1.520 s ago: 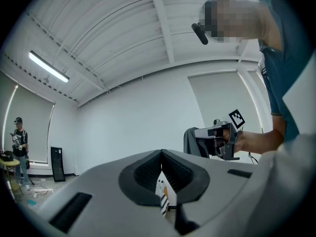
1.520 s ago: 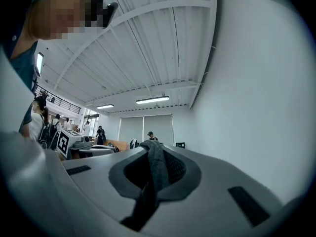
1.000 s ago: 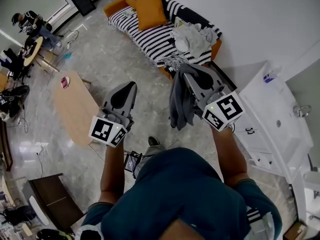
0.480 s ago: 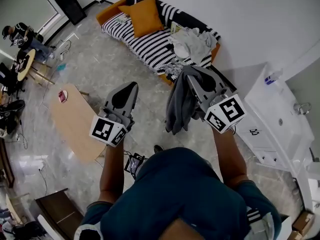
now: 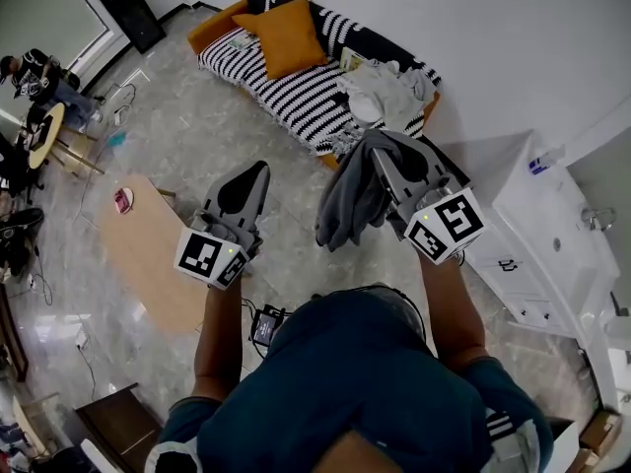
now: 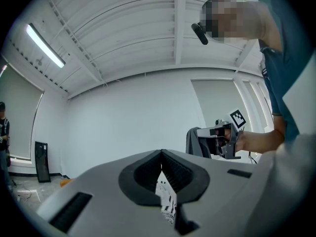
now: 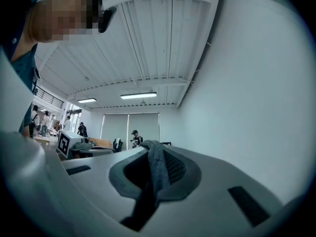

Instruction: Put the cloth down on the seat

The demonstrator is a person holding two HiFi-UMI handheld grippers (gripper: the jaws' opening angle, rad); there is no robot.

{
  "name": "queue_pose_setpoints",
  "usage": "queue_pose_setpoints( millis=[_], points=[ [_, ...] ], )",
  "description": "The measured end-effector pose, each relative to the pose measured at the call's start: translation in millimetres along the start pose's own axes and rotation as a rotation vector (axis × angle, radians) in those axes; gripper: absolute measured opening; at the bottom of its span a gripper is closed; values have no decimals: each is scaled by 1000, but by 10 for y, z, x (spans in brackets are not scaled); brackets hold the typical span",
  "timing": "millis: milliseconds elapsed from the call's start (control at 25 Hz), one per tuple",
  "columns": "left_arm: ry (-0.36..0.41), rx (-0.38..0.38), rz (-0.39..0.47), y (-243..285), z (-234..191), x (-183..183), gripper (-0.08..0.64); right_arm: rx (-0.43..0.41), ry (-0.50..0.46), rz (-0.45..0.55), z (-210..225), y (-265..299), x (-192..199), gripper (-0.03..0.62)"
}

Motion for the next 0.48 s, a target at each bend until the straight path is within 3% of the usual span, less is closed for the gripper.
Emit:
queue_pose_setpoints(
  millis=[480],
  points=[
    [-26,-42,-39,770,-311,307,5,-56,34,-37,776,511,88,23]
  ],
)
Point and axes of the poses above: the fingertips, and each gripper's own axes: y forward along the fingers, z to its right, x out of its underside, the point moved 6 cm from there along -y, backward along the fingers, and after that the axes turned 9 degrees about y, right-handed, at the moved point
